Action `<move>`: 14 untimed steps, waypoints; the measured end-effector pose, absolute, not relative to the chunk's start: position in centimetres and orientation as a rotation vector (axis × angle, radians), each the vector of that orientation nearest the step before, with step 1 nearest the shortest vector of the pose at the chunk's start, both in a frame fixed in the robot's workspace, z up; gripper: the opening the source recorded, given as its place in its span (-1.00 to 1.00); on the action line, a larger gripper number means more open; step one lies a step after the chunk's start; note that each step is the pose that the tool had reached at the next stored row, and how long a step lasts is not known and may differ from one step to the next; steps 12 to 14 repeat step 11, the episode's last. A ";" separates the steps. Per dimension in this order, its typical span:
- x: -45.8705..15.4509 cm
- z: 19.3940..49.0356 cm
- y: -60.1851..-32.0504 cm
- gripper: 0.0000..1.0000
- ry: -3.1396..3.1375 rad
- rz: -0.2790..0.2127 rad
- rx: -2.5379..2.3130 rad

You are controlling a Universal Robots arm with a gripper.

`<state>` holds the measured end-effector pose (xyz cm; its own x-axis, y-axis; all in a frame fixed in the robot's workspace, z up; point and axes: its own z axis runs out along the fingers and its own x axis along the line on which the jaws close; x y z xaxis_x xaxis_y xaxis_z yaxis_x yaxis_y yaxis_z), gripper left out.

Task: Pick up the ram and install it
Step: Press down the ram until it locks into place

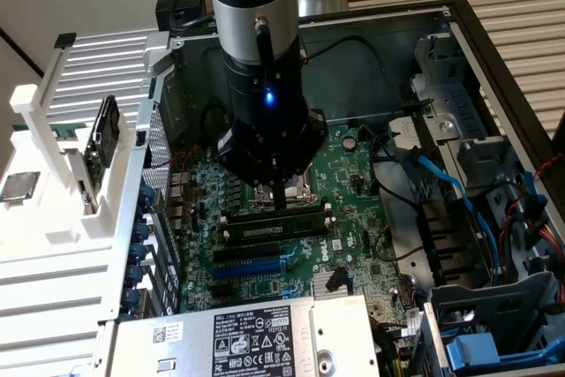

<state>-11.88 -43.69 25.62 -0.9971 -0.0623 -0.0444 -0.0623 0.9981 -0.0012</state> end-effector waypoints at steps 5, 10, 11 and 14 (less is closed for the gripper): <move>-11.9 25.6 -43.7 -0.79 3.097 -0.003 0.062; -11.9 25.6 -43.7 -0.79 3.096 -0.003 0.070; -11.9 25.6 -43.7 -0.79 3.096 -0.003 0.070; -11.9 25.6 -43.7 -0.79 3.096 -0.003 0.070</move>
